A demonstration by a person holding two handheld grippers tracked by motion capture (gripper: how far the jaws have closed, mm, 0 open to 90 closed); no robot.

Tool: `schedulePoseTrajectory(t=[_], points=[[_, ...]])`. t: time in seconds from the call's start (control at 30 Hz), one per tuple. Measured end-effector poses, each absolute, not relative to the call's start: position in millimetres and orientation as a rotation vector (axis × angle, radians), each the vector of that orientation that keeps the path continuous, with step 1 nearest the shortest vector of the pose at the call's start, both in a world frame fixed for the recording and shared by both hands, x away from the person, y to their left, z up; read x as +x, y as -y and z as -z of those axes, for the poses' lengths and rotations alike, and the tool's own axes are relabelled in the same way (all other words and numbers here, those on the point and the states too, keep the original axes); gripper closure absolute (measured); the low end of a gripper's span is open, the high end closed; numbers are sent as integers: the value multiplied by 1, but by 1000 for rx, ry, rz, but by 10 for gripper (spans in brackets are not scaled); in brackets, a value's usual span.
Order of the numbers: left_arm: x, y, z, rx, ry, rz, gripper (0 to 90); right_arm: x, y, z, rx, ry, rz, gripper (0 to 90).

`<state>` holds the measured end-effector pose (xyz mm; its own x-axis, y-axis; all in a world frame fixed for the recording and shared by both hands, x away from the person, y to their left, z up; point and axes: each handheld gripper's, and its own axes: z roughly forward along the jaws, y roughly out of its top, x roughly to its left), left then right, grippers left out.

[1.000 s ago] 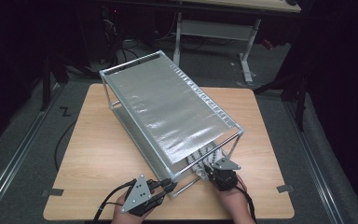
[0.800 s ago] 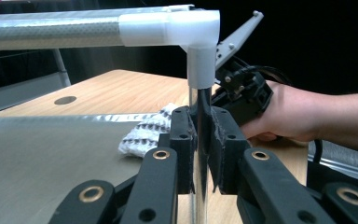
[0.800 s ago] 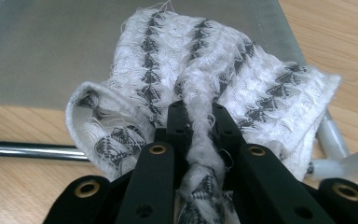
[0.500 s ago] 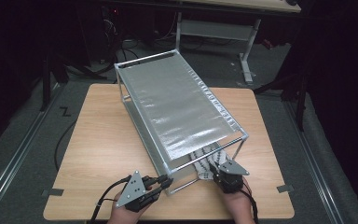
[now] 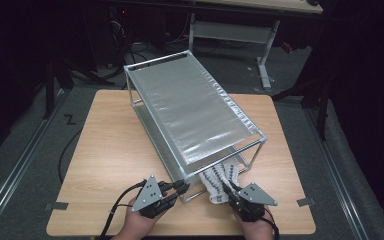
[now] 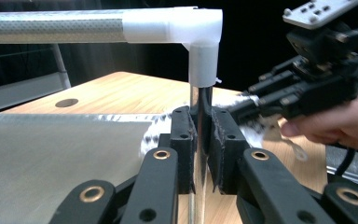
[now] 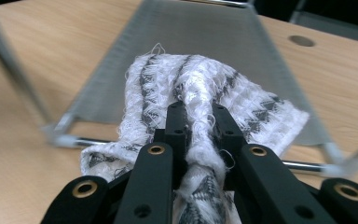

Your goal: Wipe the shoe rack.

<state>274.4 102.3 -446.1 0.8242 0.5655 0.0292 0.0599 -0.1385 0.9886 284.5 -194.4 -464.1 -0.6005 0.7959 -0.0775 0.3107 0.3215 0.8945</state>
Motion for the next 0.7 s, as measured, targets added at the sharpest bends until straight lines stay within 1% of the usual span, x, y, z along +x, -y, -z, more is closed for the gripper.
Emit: schedulePoseTrajectory(t=[0.17,0.23,0.27,0.33,0.5,0.57,0.63,0.7], points=[[273,-104,446,1672,-503,-471,810,270,174,472,912,-2162,-1278,796],[272,-105,446,1671,-505,-469,810,267,157,478,870,-2231,-1272,796],[272,-105,445,1673,-506,-467,810,267,157,478,870,-2231,-1272,796],[271,-105,445,1671,-509,-467,810,270,144,486,847,-2273,-1185,793],[270,-106,446,1666,-510,-461,811,278,138,491,875,-2315,-1200,776],[269,-107,446,1663,-511,-461,811,279,135,491,880,-2333,-1220,736],[269,-107,446,1663,-512,-462,810,283,129,493,912,-2355,-1217,612],[268,-107,446,1663,-514,-462,811,285,126,494,918,-2364,-1198,600]])
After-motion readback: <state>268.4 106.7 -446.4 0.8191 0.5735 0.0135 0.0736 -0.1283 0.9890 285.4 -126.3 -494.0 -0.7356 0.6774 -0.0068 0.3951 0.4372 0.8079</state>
